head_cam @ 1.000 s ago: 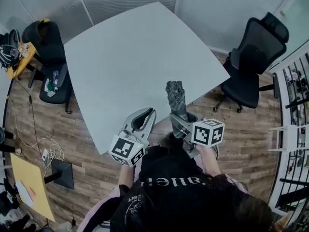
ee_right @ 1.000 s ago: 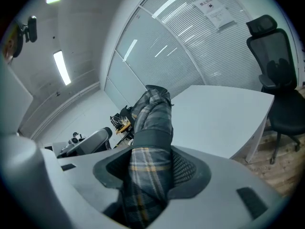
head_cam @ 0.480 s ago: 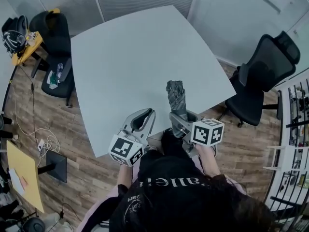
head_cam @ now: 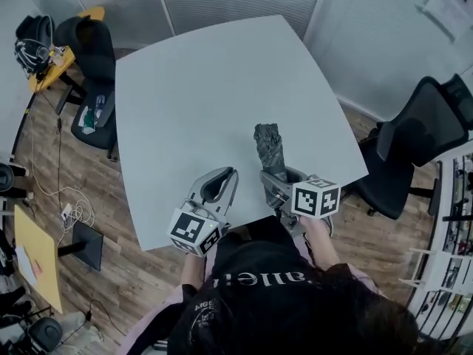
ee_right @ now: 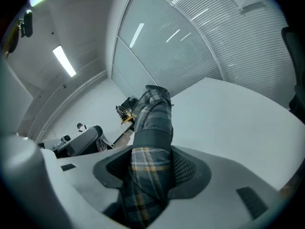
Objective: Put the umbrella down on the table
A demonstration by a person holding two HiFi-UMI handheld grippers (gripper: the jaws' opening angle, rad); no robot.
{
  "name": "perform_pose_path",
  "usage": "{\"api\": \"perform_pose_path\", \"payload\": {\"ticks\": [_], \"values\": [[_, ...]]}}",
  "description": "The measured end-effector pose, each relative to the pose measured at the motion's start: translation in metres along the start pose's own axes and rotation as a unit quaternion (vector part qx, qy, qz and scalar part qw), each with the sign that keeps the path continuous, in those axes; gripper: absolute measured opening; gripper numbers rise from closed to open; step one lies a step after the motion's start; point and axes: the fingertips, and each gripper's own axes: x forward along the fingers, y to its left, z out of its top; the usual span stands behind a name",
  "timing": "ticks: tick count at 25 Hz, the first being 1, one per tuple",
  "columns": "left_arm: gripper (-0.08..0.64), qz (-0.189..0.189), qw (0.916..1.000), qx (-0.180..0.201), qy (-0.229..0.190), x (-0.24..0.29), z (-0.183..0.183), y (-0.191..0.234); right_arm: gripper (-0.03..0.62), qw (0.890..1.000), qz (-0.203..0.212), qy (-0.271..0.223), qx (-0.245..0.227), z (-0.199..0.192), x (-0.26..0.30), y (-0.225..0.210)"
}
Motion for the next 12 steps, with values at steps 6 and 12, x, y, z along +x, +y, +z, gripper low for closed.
{"api": "perform_pose_path", "payload": {"ticks": [6,12], "values": [[0.034,0.034,0.9994,-0.003,0.009,0.021,0.005,0.018,0.221,0.999,-0.001,0.031,-0.026,0.025,0.027,-0.035],[0.034,0.063,0.998,-0.004,0.01,0.03,0.009,0.025,0.221,0.996,-0.006,0.062,-0.066,0.05,0.059,-0.071]]}}
